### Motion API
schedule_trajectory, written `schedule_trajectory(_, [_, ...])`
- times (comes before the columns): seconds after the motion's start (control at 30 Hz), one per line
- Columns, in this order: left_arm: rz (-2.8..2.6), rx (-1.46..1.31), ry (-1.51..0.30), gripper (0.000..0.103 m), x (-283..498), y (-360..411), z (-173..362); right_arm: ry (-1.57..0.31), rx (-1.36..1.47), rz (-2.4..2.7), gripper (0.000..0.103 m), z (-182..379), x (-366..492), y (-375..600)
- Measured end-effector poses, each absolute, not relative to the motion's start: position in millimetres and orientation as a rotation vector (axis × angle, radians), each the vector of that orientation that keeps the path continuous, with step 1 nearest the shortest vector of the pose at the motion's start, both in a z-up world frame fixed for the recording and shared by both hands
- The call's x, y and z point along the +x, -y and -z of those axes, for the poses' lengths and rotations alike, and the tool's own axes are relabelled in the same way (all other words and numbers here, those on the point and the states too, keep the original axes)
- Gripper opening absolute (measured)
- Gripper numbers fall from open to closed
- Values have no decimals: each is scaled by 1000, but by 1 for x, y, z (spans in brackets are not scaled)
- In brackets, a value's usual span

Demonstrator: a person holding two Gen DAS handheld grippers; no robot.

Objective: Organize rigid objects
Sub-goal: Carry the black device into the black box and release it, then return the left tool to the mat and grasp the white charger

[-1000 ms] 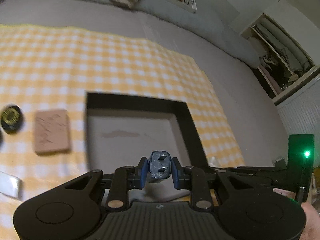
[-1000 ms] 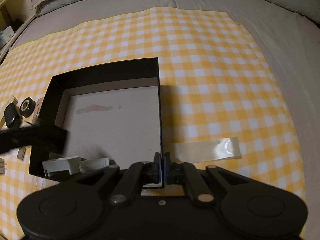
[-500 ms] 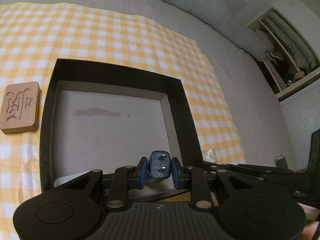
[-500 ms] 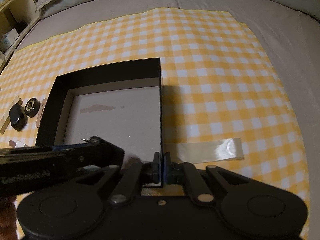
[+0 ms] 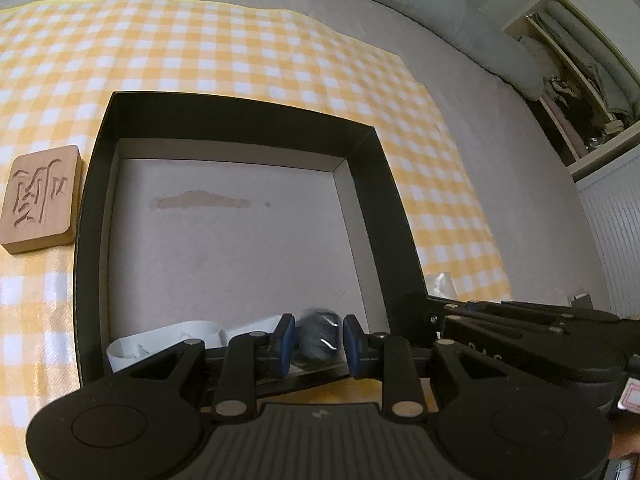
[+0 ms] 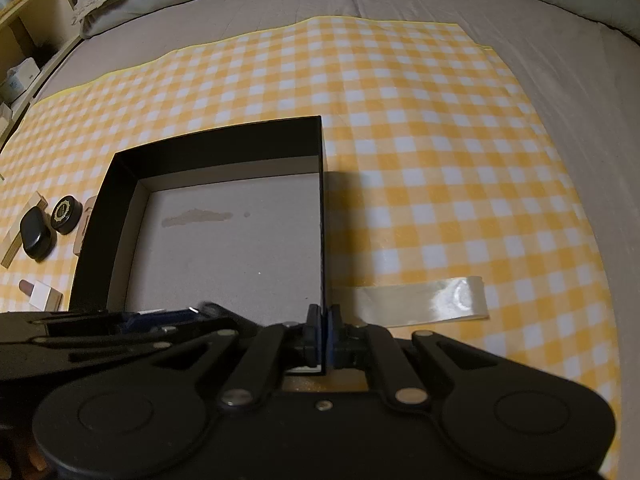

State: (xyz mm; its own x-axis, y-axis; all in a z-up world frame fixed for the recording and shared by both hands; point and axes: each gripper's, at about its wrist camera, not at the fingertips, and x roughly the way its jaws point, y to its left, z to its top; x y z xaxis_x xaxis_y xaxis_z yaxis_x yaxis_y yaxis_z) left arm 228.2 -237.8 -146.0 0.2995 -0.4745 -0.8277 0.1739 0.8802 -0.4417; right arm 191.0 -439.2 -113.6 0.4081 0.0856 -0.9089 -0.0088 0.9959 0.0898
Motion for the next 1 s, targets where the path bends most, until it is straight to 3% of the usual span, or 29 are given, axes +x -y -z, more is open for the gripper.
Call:
schedule_trajectory(0.1, [444,-289,-1189,38,227,239,144,-1147,76,-60,3,113,191,439])
schedule_trajectory(0.37, [464,-275,-1172,41,224,238,136,-1147,77,-60,4,114,190,439])
schedule_trajectory(0.6, [474,-270,-1134,54,214,227,120,-1149,76,-61,4,114,190,436])
schedule_trajectory(1.0, [517,-175,-1005,89,184,207,82,-1151,77,-59,4,115,190,434])
